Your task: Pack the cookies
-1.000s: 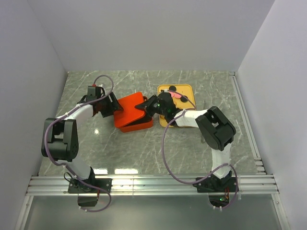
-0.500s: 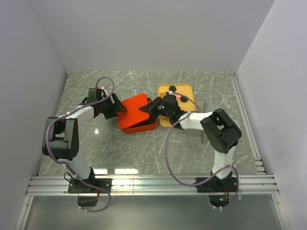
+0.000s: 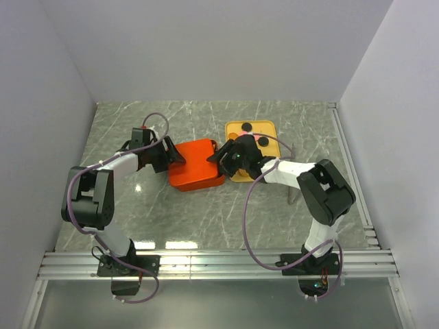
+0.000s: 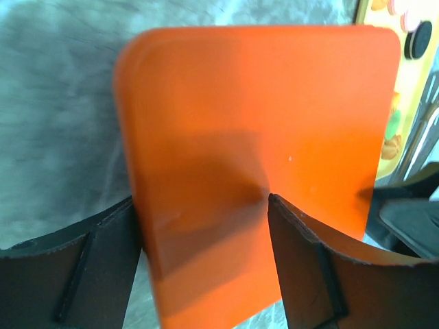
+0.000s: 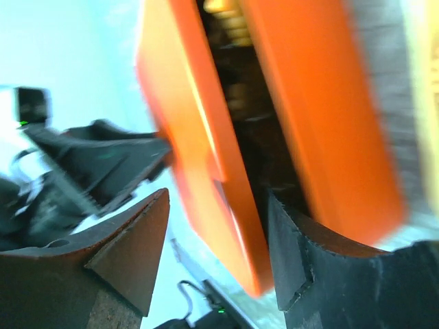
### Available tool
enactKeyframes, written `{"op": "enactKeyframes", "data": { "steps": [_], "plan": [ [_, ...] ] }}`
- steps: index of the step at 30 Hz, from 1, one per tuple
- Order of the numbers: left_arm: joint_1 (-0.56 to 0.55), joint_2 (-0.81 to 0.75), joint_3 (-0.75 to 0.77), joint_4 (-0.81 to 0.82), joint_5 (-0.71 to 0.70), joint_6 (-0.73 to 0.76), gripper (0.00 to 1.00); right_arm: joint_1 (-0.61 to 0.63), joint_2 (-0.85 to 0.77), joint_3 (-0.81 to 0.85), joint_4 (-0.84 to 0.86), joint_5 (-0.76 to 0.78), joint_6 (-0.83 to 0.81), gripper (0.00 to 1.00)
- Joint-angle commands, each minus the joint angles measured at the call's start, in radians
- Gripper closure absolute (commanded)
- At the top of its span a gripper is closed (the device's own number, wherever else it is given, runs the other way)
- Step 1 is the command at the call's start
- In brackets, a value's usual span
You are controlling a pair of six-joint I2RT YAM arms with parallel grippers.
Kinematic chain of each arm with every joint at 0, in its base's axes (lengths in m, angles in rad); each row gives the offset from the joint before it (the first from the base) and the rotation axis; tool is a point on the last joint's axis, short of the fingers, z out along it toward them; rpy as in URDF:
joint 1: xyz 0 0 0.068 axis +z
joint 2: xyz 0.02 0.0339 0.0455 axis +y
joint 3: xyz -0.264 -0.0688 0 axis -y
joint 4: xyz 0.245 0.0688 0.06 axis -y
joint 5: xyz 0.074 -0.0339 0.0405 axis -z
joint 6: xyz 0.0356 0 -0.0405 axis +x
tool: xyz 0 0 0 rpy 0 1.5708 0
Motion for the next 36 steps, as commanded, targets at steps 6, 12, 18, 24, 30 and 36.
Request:
{"op": "enactKeyframes", "data": {
  "steps": [6,12,18,24,30,36],
  "plan": [
    [-0.062,0.025,0.061,-0.005,-0.021,-0.027,0.25,-0.058,-0.111,0.097,-0.283,0.094,-0.156,0.34],
    [-0.068,0.025,0.102,-0.036,-0.038,-0.028,0.25,-0.091,-0.197,0.117,-0.37,0.114,-0.261,0.34],
    [-0.077,0.049,0.165,-0.093,-0.055,-0.016,0.24,-0.161,-0.19,0.166,-0.469,0.139,-0.354,0.38],
    [-0.102,0.085,0.211,-0.134,-0.069,-0.013,0.23,-0.173,-0.033,0.207,-0.478,0.076,-0.376,0.6],
    [-0.112,0.097,0.239,-0.157,-0.072,-0.024,0.07,-0.17,0.068,0.207,-0.415,-0.01,-0.344,0.75],
    [-0.122,0.117,0.285,-0.189,-0.081,-0.025,0.01,-0.143,0.113,0.201,-0.36,-0.07,-0.31,0.81]
  ]
}}
